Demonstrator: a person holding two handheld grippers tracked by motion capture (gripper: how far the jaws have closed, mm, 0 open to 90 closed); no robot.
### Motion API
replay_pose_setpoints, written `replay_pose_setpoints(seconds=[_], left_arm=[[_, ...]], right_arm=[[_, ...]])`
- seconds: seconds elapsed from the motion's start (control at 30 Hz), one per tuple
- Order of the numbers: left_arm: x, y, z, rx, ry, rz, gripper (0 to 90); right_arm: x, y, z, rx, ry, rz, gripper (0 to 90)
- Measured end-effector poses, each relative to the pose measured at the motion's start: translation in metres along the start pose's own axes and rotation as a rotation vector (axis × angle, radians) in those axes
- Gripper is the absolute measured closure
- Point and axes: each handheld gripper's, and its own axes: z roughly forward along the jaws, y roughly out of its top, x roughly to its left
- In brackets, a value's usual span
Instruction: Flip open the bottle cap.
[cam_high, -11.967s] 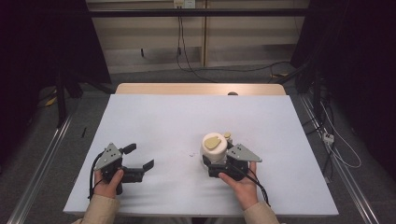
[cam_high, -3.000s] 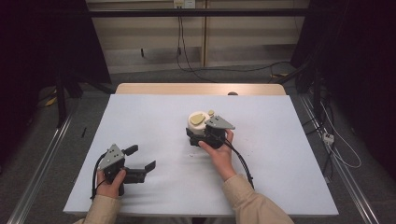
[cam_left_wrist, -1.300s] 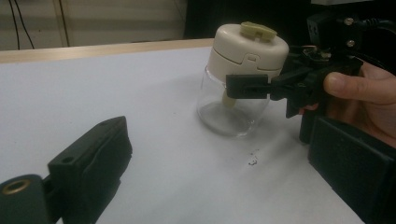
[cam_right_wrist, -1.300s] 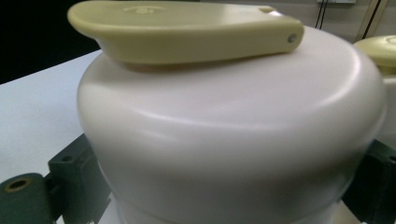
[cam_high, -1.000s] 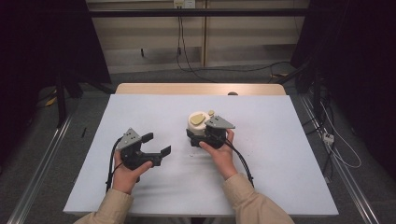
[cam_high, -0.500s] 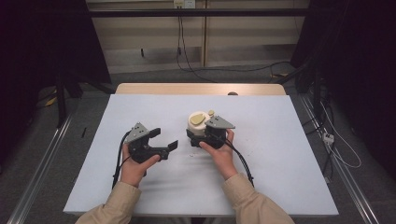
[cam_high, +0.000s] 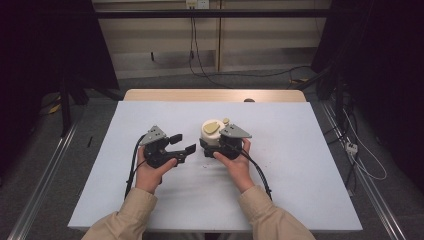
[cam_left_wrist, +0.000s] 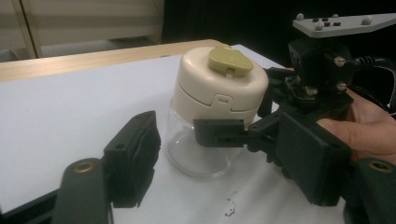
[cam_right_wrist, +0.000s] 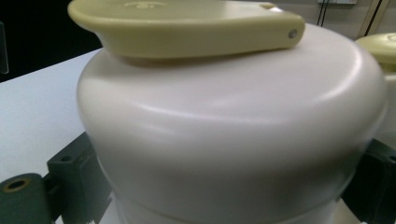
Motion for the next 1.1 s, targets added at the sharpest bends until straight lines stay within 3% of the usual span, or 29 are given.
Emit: replay_pose_setpoints(seconds=[0.5,0.73,1.1], left_arm=[[-0.001,0.01,0.014,0.042,-0.033,-0.02,59.2],[-0.004,0.016,0.019,0.063,-0.038,-0.007,64.6],[-0.002,0.019,0.025,0.09,-0.029,-0.03,78.1]], right_arm=[[0.0,0.0,0.0,0.003,0.001,0.002,5.6],[0.0,0.0,0.0,0.003,0.001,0.002,5.6],[0.0,0.0,0.0,0.005,0.002,0.006,5.5]])
